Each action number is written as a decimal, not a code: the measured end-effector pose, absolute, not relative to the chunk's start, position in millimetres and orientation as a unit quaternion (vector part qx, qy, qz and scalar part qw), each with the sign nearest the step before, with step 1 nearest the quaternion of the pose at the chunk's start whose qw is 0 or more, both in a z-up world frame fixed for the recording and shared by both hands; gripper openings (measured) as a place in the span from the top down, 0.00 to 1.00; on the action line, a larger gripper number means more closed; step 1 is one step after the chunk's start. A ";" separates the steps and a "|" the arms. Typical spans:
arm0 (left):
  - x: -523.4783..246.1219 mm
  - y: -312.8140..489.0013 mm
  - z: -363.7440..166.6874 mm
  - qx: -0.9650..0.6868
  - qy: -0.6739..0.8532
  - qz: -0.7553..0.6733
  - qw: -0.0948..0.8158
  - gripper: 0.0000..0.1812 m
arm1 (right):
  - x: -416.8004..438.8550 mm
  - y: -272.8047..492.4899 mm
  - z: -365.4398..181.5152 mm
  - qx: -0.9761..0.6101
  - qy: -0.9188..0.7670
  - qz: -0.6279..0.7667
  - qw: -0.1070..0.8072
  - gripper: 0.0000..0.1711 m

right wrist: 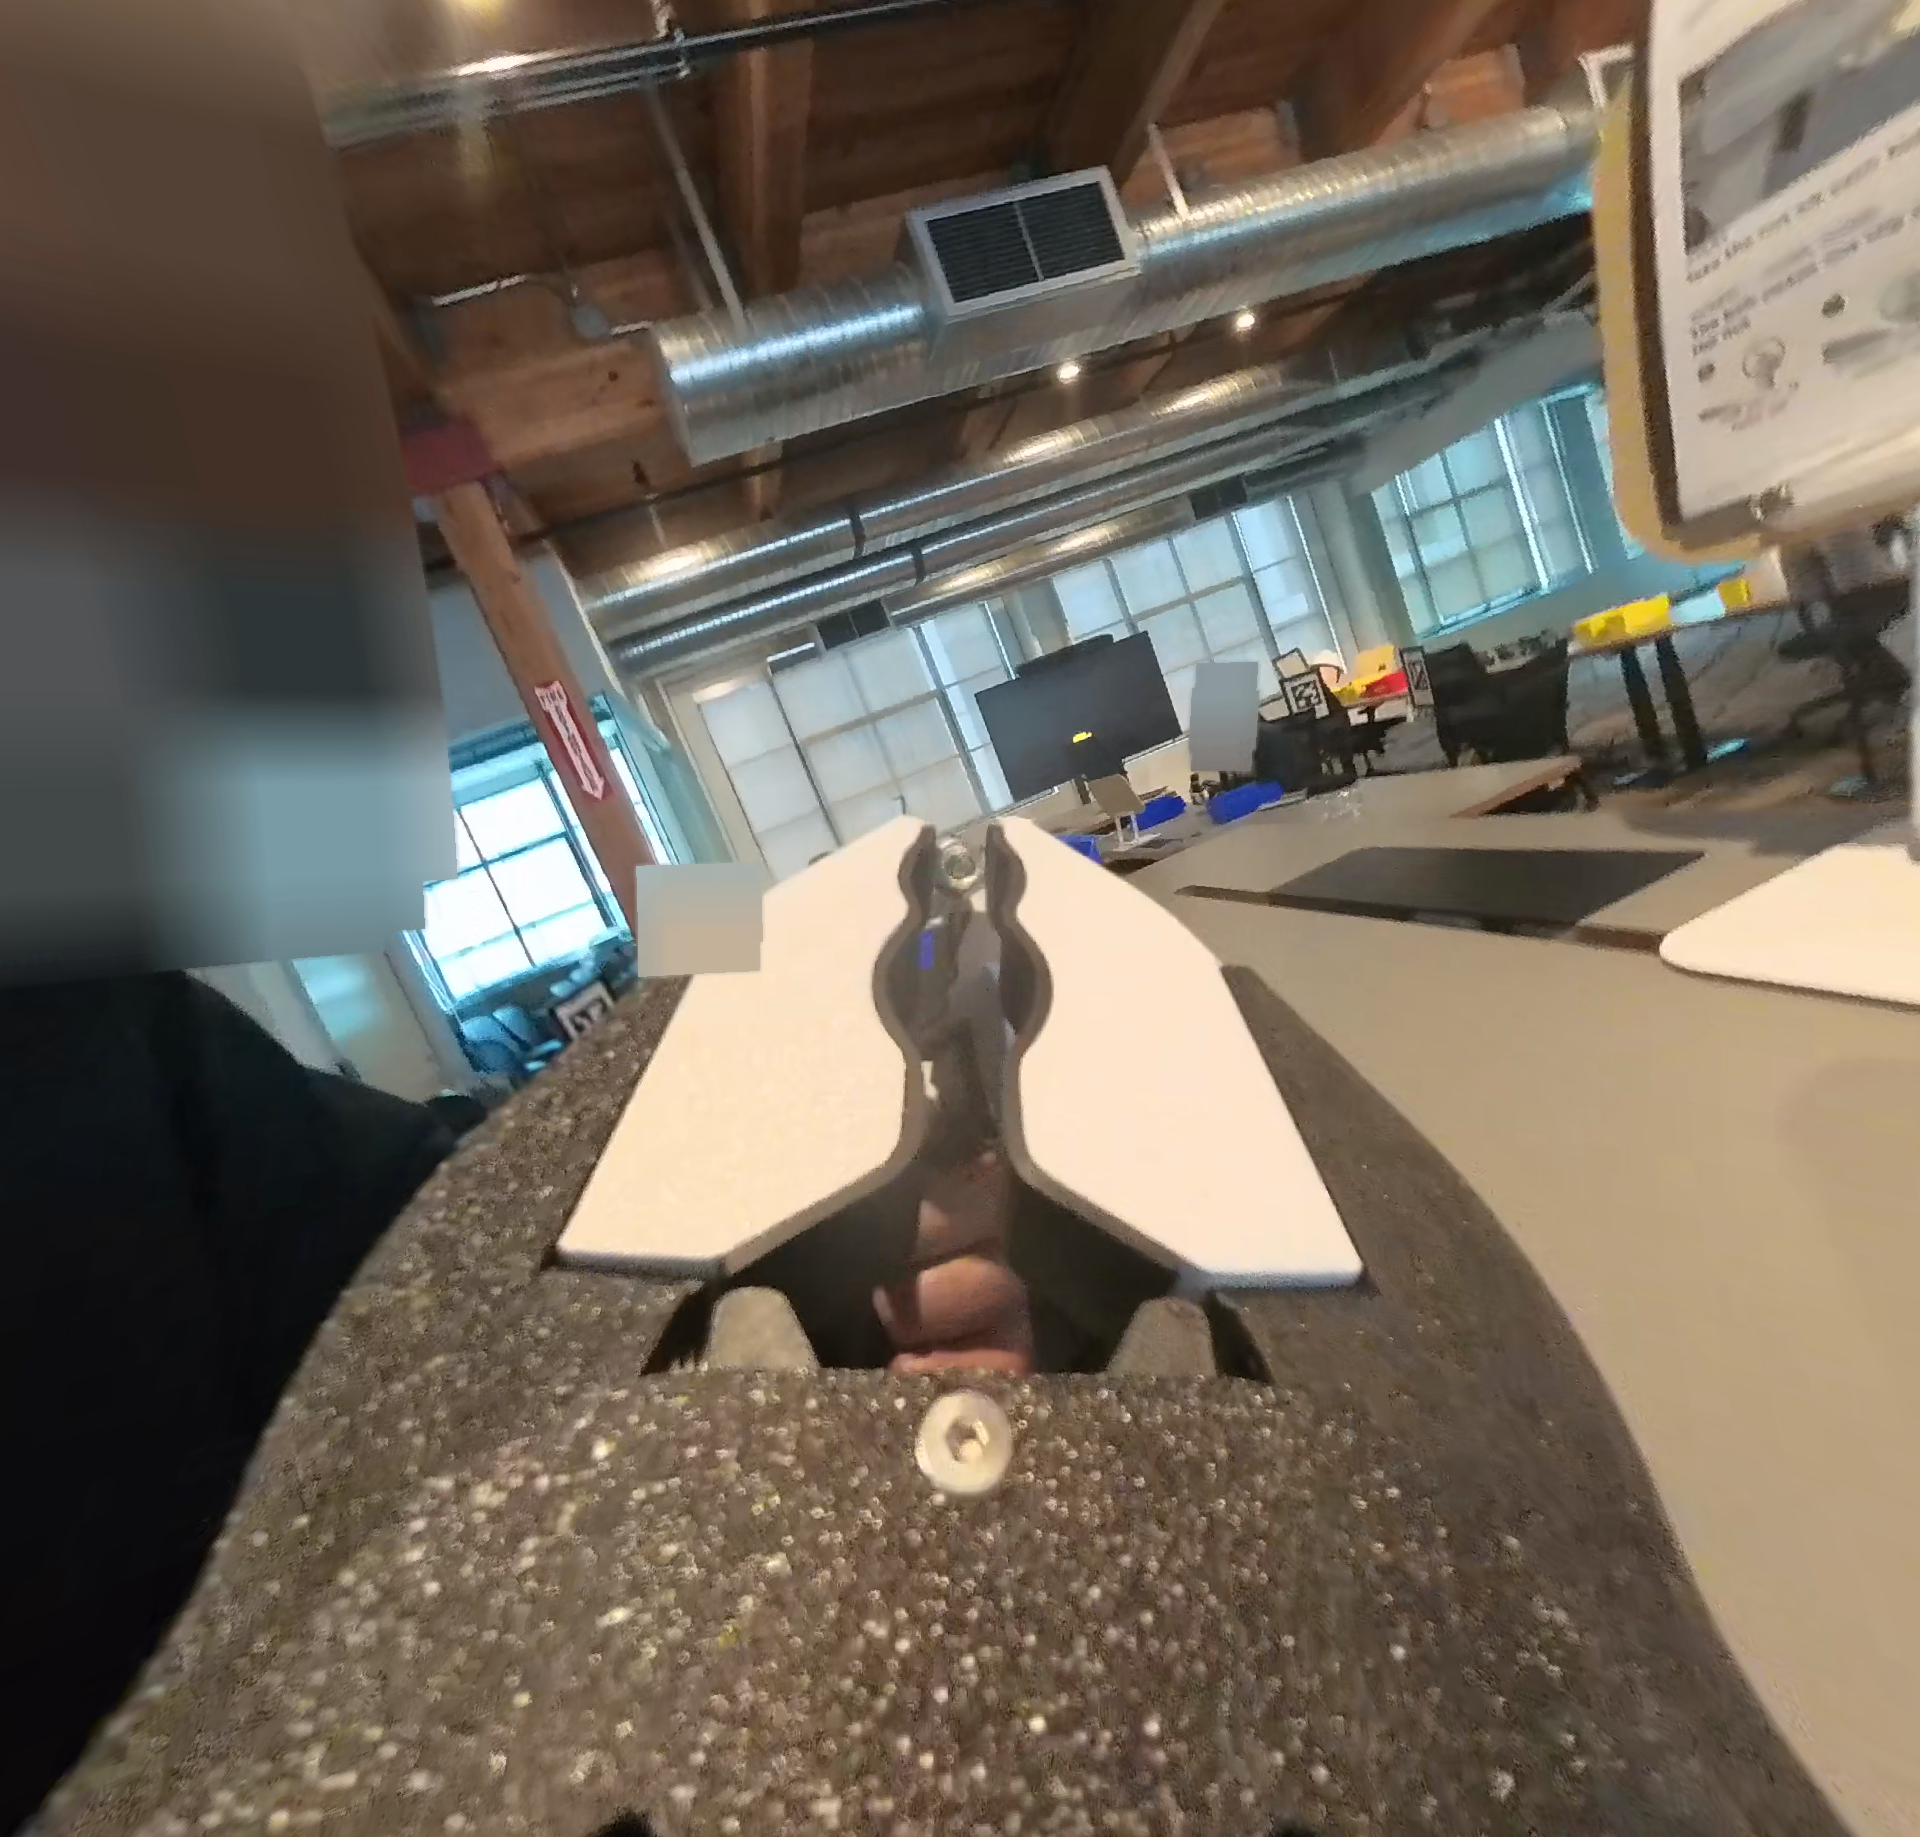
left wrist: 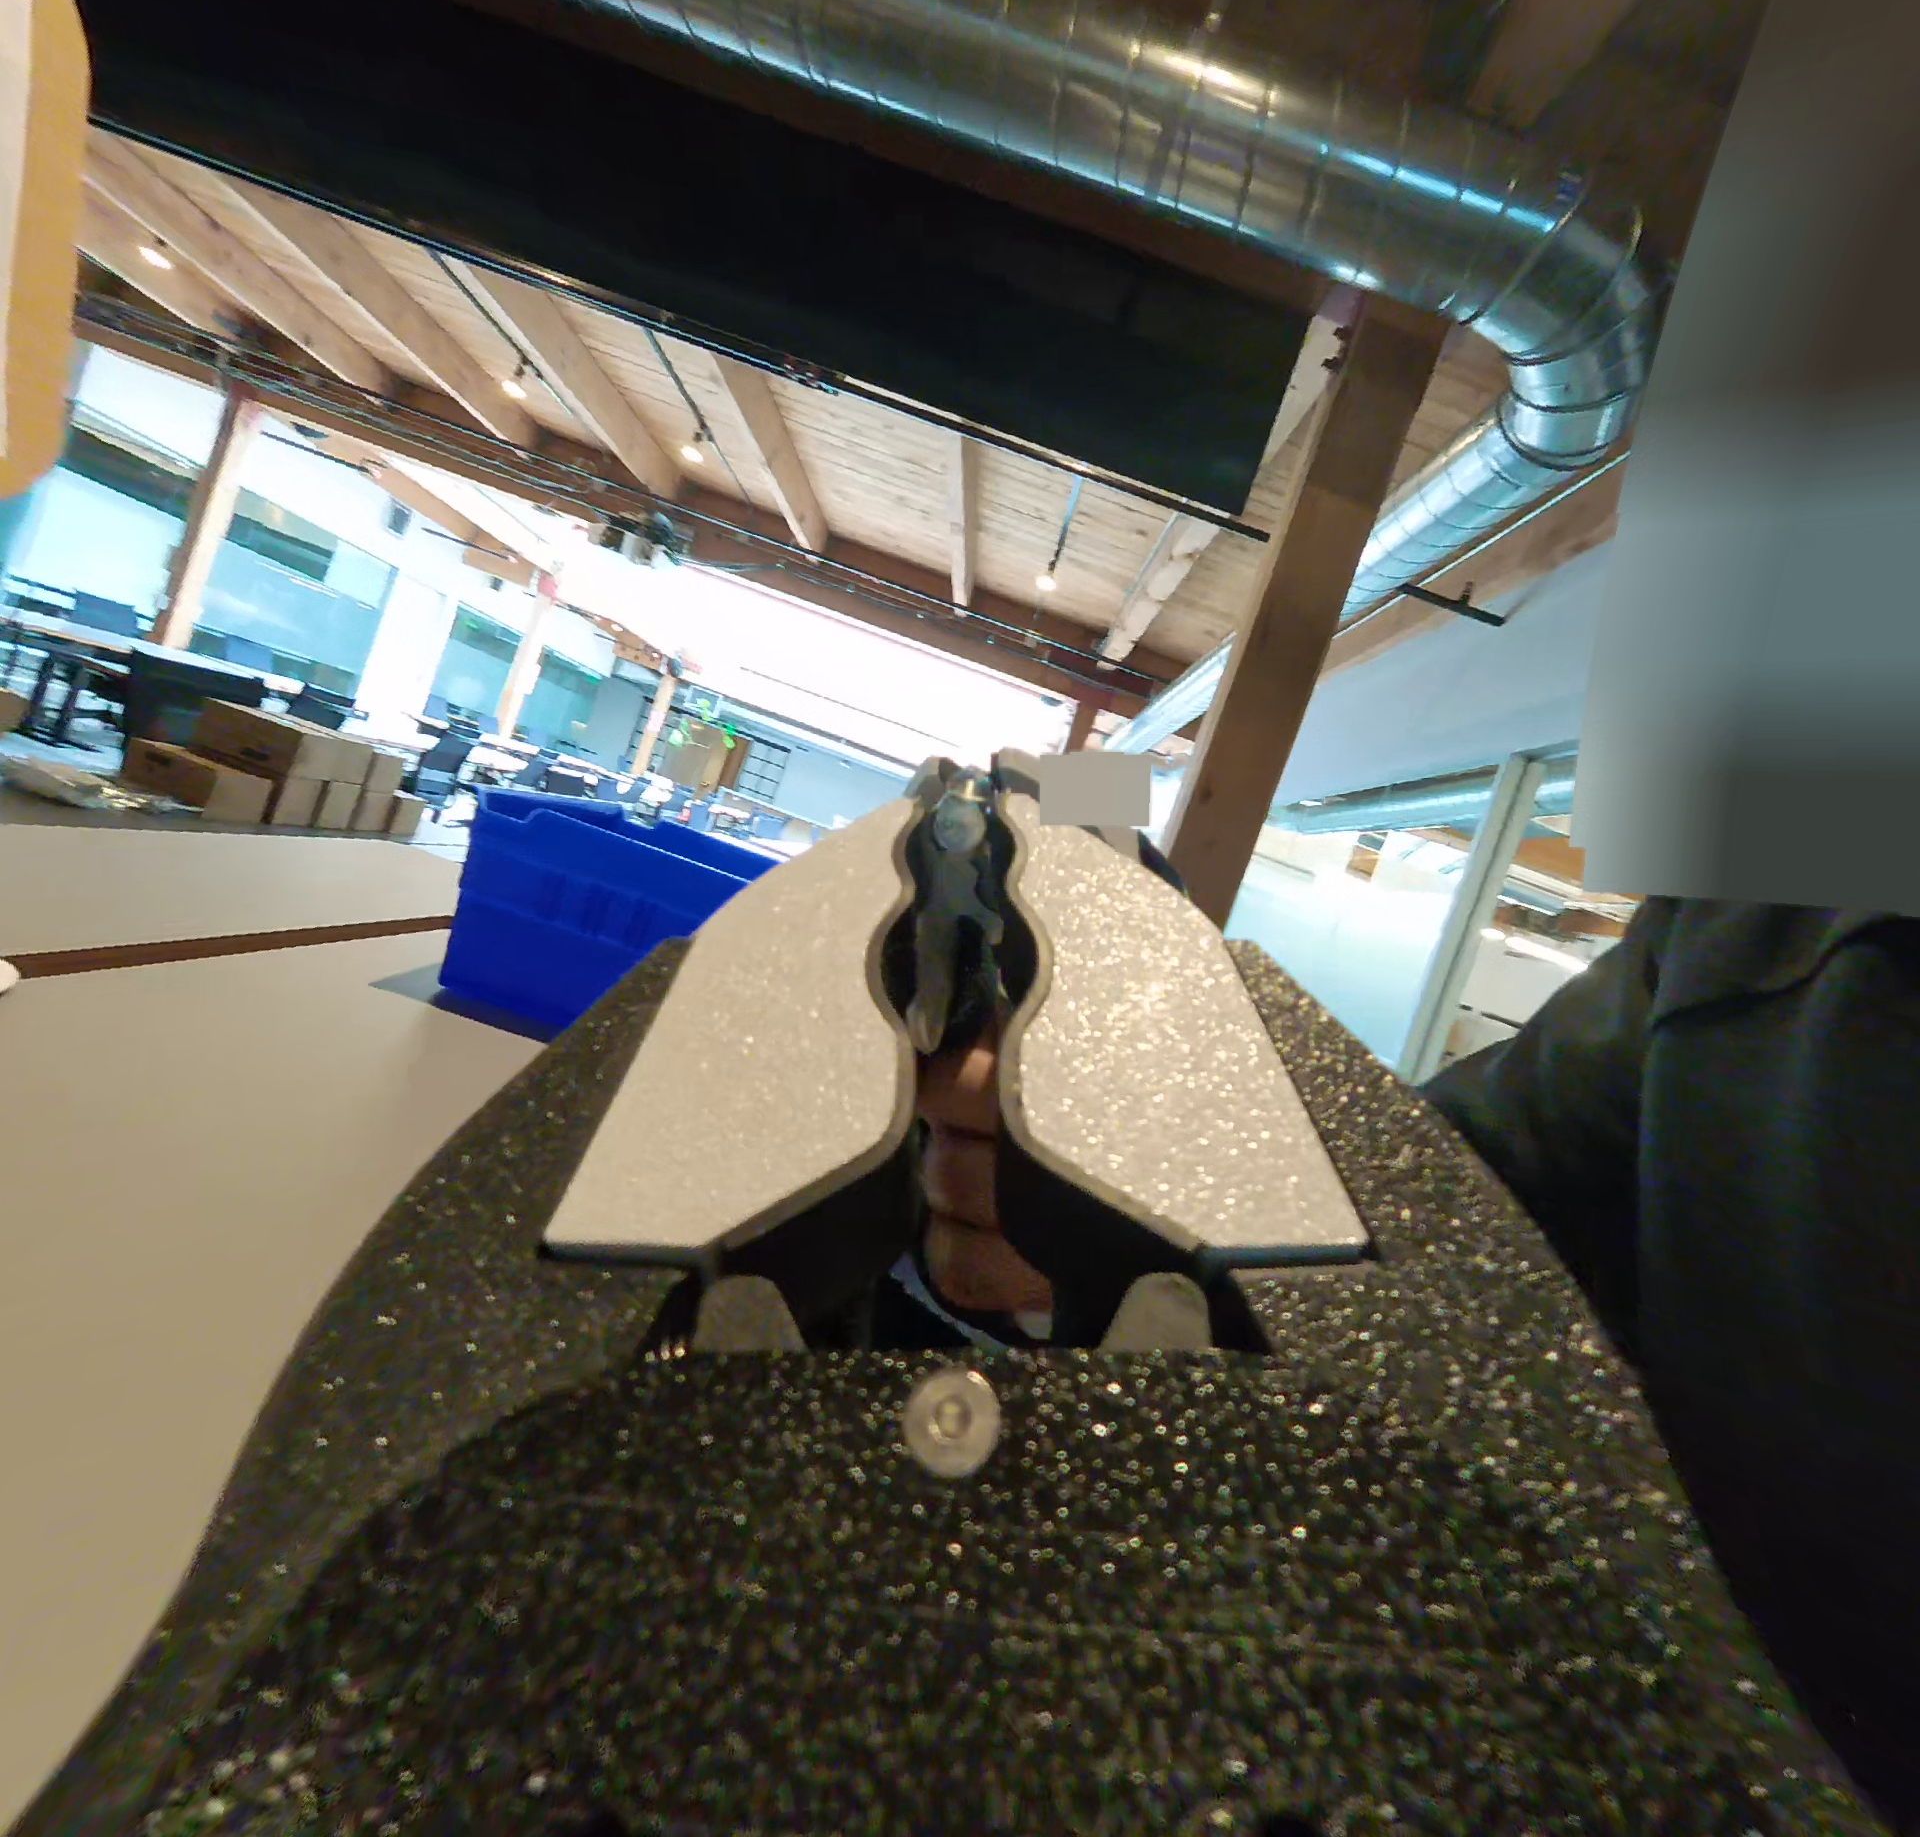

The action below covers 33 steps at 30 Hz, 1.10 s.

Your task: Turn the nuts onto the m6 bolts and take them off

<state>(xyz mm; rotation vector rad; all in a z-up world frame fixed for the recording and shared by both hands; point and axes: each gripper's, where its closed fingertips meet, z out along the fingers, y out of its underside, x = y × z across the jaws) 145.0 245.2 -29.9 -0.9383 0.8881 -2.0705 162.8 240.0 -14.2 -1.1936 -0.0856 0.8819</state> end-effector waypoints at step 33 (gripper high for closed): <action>136.8 260.7 -109.9 -0.360 0.688 -0.474 0.415 0.94 | 147.1 212.9 -164.9 -0.861 -0.283 0.239 0.347 0.93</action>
